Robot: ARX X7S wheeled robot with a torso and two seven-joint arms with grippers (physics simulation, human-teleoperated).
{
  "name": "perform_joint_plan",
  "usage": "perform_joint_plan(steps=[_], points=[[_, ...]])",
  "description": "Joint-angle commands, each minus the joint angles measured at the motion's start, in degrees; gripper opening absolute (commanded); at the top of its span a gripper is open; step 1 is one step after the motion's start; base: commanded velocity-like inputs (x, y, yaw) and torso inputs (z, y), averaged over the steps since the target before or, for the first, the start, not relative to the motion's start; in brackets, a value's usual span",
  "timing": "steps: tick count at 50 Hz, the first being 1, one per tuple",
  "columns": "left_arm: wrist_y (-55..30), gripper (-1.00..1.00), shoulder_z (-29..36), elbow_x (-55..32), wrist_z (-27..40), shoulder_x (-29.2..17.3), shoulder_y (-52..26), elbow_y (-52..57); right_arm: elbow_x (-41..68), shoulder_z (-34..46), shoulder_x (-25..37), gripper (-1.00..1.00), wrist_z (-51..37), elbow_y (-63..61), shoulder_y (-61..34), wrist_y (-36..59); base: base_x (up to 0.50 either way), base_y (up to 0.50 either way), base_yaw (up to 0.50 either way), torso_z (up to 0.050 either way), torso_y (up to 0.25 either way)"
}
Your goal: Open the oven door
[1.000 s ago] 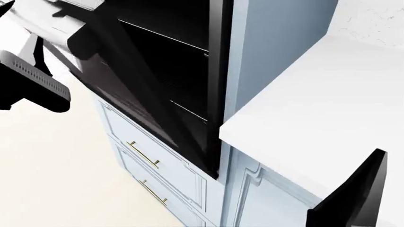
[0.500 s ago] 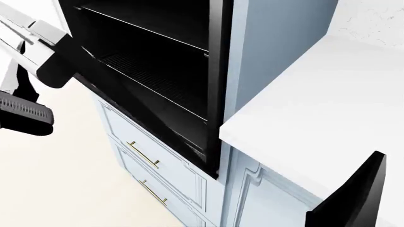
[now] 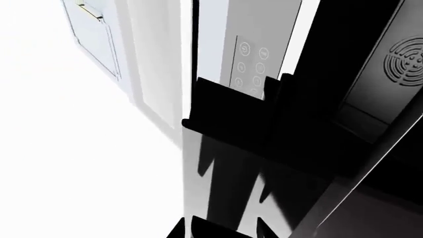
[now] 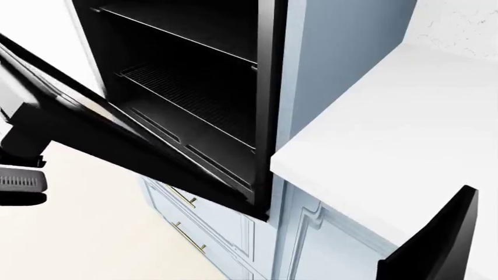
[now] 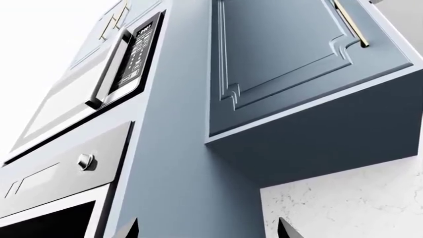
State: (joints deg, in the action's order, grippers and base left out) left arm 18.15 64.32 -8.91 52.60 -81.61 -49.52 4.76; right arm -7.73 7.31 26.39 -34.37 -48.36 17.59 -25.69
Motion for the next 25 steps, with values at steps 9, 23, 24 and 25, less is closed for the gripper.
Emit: perform_joint_plan(steps=[9, 23, 24, 25], points=[[3.6, -1.0, 0.3, 2.1, 4.7, 1.2, 1.2, -3.4, -0.9, 0.0, 0.0, 1.0, 0.1, 0.0, 0.0, -0.1, 0.0, 0.0, 0.0, 0.0, 0.0], [3.7, -1.0, 0.2, 2.1, 4.8, 0.8, 1.4, -3.3, -1.0, 0.0, -0.1, 1.0, 0.0, 0.0, 0.0, 0.1, 0.0, 0.0, 0.0, 0.0, 0.0], [3.7, -1.0, 0.2, 2.1, 4.8, 0.8, 1.4, -3.3, -1.0, 0.0, -0.1, 1.0, 0.0, 0.0, 0.0, 0.1, 0.0, 0.0, 0.0, 0.0, 0.0], [3.7, -1.0, 0.2, 2.1, 4.8, 0.8, 1.4, -3.3, -1.0, 0.0, -0.1, 1.0, 0.0, 0.0, 0.0, 0.1, 0.0, 0.0, 0.0, 0.0, 0.0]])
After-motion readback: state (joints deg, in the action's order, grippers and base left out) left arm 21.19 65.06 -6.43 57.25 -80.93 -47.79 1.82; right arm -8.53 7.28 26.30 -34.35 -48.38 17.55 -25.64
